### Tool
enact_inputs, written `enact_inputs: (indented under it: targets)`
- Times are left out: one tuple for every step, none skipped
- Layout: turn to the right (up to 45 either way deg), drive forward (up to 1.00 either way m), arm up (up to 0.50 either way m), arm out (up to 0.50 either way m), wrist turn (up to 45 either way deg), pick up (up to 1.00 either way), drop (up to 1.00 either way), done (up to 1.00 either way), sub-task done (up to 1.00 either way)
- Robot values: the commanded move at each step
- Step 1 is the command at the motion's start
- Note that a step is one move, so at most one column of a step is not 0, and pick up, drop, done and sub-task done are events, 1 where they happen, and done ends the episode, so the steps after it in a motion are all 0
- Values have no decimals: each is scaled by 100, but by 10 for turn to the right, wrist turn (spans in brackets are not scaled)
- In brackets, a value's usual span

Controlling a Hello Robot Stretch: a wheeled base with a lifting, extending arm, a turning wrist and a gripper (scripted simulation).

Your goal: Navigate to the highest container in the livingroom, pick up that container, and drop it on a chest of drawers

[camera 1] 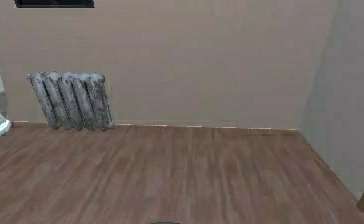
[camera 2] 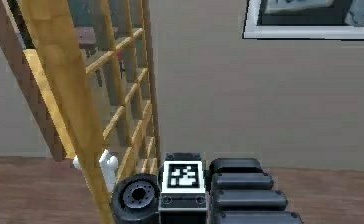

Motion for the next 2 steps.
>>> enact_inputs:
  targets:
    - [0,55,0,0,0,0,0,0,0]
    - [450,0,0,0,0,0,0,0,0]
